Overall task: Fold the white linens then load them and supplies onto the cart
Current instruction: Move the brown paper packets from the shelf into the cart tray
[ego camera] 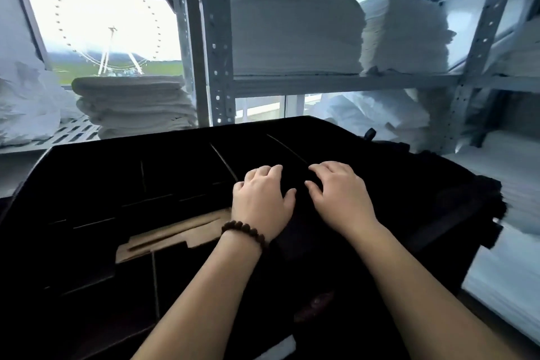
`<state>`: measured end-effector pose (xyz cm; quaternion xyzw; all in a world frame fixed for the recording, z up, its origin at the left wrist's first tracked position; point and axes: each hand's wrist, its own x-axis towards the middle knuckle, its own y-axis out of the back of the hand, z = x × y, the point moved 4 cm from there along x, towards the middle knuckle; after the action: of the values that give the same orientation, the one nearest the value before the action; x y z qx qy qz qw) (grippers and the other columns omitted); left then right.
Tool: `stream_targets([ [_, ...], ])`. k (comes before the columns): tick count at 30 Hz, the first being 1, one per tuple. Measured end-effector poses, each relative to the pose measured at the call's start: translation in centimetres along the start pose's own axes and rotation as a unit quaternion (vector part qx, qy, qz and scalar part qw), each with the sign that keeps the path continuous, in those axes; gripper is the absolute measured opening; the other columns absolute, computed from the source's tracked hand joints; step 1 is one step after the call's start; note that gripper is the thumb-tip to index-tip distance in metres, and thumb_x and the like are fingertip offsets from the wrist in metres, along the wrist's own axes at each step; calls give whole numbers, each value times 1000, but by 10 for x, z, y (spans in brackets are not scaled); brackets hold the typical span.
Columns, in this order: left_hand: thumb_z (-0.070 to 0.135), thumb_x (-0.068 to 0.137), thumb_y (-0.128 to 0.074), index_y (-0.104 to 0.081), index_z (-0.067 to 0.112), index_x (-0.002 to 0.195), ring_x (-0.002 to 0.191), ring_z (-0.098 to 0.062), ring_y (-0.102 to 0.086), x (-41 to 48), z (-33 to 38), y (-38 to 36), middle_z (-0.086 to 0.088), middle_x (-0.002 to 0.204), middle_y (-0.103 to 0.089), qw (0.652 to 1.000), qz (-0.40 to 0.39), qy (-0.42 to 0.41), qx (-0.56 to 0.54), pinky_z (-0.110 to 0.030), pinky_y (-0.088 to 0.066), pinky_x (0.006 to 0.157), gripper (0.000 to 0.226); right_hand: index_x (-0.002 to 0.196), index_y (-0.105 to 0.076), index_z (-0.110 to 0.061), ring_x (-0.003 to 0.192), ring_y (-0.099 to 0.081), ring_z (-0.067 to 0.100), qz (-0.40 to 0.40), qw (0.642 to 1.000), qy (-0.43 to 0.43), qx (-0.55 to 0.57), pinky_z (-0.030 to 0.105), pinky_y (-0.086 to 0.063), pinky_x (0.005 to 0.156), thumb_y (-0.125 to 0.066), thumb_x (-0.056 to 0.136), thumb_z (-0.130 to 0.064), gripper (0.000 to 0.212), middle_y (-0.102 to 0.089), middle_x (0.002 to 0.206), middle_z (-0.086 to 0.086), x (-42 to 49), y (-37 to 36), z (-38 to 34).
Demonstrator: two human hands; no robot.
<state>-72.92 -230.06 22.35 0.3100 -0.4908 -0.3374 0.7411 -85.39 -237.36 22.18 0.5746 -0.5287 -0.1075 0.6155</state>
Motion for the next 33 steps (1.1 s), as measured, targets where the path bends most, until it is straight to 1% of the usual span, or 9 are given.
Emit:
stream_targets([
  [3,43,94,-49,-38,22,143,137,-16,-32,5,38,-17,3,144,-44,998,-10,-44,-42,-37,-28,109,54,137,-50,-22,135,-34,17,20,998,-51,-17,42,-31,110,-45,98,-39,43,-48,140,-2,-17,19,39],
  [8,42,95,-48,-37,22,144,138,-15,-30,8,98,-39,3,145,-43,987,-27,-119,-104,-36,-25,112,54,137,-49,-20,135,-33,18,44,988,-129,-69,40,-34,108,-45,98,-38,43,-47,141,0,-49,55,100],
  [12,40,97,-46,-37,22,145,139,-15,-30,4,145,-56,4,145,-43,972,-43,-172,-154,-37,-25,113,52,136,-51,-20,132,-37,20,61,975,-184,-111,36,-35,107,-46,98,-37,42,-50,138,1,-80,81,135],
  [17,38,97,-45,-37,23,145,139,-14,-29,-17,195,-78,6,144,-43,947,-83,-234,-203,-36,-25,112,50,134,-52,-21,130,-38,18,73,953,-256,-147,37,-36,105,-47,98,-36,39,-50,136,-1,-130,111,166],
  [21,38,97,-46,-38,23,144,138,-13,-29,-47,223,-95,6,144,-43,927,-119,-265,-236,-35,-26,112,50,132,-53,-23,129,-37,17,75,931,-313,-173,35,-35,103,-47,98,-35,37,-48,137,-3,-178,129,180],
  [25,39,97,-46,-37,24,144,138,-14,-29,-85,239,-115,7,145,-42,908,-162,-305,-235,-37,-28,112,51,134,-50,-23,132,-33,16,71,911,-365,-180,36,-32,106,-44,99,-37,38,-44,140,-3,-229,136,181],
  [29,39,96,-47,-38,23,144,136,-12,-33,-130,245,-129,7,143,-44,887,-198,-337,-246,-36,-31,111,50,135,-49,-26,132,-32,14,68,890,-410,-190,36,-33,106,-42,99,-38,38,-43,140,-5,-284,137,170],
  [33,38,96,-45,-36,25,144,134,-13,-34,-185,247,-136,7,143,-42,860,-241,-378,-244,-35,-31,109,51,133,-50,-26,130,-34,16,72,862,-461,-199,38,-34,106,-42,100,-38,37,-42,140,-4,-345,135,149],
])
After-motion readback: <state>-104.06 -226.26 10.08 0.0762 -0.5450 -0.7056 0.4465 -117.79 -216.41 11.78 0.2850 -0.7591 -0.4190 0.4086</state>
